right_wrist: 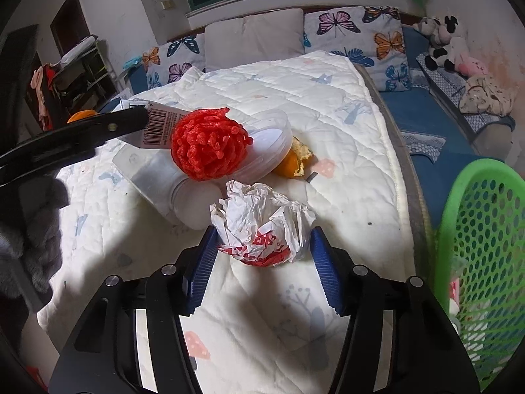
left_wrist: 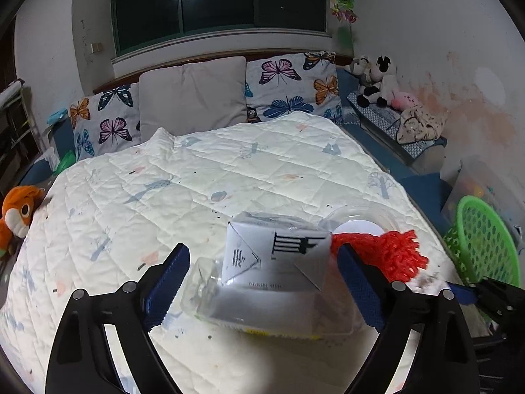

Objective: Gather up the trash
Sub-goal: 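Grasp the white milk carton with the left tool while the right tool grasps the crumpled wrapper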

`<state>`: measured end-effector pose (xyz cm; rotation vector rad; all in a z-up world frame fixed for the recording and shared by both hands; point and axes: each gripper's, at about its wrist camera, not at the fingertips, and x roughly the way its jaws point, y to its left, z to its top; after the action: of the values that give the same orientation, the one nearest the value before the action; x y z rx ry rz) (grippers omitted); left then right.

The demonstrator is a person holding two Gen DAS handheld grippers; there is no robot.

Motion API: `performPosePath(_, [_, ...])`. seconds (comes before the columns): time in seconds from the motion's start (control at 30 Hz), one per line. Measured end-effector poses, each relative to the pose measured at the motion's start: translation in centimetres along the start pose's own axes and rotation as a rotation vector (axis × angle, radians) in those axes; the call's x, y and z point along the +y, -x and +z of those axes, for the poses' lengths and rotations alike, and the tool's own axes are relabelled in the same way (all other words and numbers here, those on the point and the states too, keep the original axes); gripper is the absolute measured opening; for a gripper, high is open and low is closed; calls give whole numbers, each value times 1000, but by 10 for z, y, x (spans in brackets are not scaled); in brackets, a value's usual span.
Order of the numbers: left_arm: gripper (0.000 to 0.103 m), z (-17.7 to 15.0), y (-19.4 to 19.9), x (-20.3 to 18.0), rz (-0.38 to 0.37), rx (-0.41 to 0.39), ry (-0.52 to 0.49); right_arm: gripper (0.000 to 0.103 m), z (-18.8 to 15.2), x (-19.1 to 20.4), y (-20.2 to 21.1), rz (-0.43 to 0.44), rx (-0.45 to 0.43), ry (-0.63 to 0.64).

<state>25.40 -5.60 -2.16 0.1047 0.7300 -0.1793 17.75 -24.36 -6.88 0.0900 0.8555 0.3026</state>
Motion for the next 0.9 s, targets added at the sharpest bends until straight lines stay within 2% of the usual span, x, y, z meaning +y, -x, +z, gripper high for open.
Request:
performPosePath(0.23, [88, 4, -18, 6, -34, 31, 40, 58, -6, -13, 19, -13, -20, -28])
performPosePath(0.33, [80, 3, -23, 5, -47, 40, 37, 58, -9, -18, 27, -17, -30, -38])
performPosePath(0.4, [66, 3, -26, 4, -51, 44, 35, 58, -11, -21, 33, -24, -37, -40])
performPosePath(0.6, [64, 4, -18, 3, -59, 18, 33, 58, -16, -27, 51, -33, -58, -53])
performPosePath(0.9, [64, 16, 27, 2, -74, -57, 57, 58, -27, -50, 74, -84, -79, -91])
